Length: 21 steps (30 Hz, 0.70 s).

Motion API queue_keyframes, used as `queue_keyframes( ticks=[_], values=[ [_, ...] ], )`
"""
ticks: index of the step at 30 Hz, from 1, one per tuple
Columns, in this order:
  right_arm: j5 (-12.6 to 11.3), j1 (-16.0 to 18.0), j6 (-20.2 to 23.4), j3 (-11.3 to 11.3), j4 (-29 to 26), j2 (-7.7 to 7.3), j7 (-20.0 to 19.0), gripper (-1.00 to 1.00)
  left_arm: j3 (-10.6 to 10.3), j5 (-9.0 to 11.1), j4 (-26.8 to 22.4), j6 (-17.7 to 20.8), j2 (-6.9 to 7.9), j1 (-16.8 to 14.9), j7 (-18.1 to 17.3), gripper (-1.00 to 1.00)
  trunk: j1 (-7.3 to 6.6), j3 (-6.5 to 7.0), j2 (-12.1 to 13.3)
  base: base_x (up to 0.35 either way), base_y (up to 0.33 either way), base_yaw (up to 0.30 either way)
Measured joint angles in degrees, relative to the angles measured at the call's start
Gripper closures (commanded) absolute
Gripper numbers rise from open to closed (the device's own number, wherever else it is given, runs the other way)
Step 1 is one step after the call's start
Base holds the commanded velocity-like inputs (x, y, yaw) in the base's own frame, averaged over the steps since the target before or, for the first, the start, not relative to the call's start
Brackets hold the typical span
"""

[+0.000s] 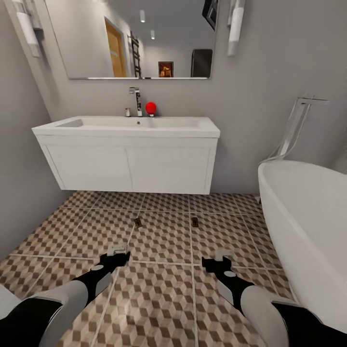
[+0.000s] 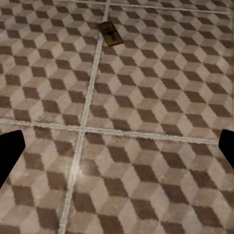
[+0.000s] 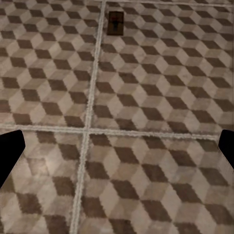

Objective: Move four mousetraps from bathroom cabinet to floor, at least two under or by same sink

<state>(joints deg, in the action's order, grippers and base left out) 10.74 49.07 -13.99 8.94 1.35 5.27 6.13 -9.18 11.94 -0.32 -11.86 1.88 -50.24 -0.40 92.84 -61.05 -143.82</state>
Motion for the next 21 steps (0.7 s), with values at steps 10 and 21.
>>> queue_keyframes(
  ticks=[10, 21],
  values=[
    [0.0, 0.0, 0.0, -0.01, 0.0, 0.03, 0.0, -1.0, 0.0, 0.0, 0.0, 0.0, 0.04, -0.01, 0.0, -1.0, -0.26, 2.22, 0.13, 0.0, 0.0, 0.0],
    [0.0, 0.0, -0.05, -0.01, 0.0, 0.08, 0.0, -1.0, 0.0, 0.0, 0.0, 0.02, 0.05, 0.0, -0.03, -1.0, -0.54, 4.66, 0.28, 0.0, 0.0, 0.0]
  ],
)
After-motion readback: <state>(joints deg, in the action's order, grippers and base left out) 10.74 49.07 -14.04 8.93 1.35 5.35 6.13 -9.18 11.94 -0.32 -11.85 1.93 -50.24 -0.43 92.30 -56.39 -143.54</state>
